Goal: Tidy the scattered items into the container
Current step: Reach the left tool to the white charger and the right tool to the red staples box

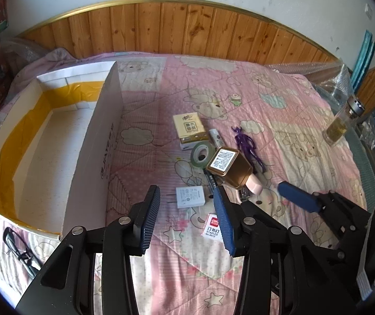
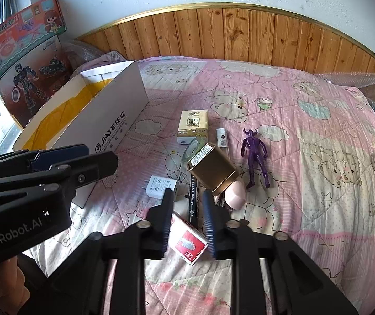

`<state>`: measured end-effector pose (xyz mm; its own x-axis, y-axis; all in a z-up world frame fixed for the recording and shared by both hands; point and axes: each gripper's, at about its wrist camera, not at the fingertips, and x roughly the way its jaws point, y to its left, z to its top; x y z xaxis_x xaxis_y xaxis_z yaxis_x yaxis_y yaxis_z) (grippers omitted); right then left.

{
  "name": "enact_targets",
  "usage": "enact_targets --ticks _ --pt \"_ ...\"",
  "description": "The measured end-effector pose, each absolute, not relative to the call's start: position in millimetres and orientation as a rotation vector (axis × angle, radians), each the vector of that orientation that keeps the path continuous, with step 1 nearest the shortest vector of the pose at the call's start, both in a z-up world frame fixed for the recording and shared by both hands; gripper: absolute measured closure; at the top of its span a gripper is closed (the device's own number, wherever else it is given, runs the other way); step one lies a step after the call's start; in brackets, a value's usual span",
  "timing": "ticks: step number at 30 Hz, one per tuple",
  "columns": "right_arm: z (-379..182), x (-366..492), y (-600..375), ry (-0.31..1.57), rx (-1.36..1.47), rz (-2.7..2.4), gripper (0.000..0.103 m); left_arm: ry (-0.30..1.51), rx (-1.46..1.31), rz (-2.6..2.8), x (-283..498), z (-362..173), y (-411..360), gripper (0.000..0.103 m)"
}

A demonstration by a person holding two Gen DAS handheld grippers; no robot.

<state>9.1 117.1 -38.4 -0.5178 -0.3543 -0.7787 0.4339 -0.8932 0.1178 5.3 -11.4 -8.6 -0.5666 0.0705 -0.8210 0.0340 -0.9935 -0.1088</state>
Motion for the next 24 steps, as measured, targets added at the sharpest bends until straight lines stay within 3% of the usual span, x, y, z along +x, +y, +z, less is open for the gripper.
enact_targets --ticks 2,5,14,18,24 --pt "-35 9 117 0.128 1.184 -2.406 0.036 -0.185 -1.499 2.74 3 -7 -14 0.055" --pt "-35 6 120 0.105 1.202 -2.404 0.033 -0.202 -1.6 2.665 -5 -7 -13 0.052" --pt "-86 -14 155 -0.264 1.495 -2.223 0.03 -0.142 -1.658 2.607 -23 -54 -13 0.05" --pt "-98 -9 151 -0.211 1.514 -2.187 0.03 -0.235 -1.665 2.539 -32 -69 -15 0.05" --pt "-105 -7 133 -0.114 1.504 -2.172 0.028 -0.197 -1.595 2.548 -43 -70 -12 0.05"
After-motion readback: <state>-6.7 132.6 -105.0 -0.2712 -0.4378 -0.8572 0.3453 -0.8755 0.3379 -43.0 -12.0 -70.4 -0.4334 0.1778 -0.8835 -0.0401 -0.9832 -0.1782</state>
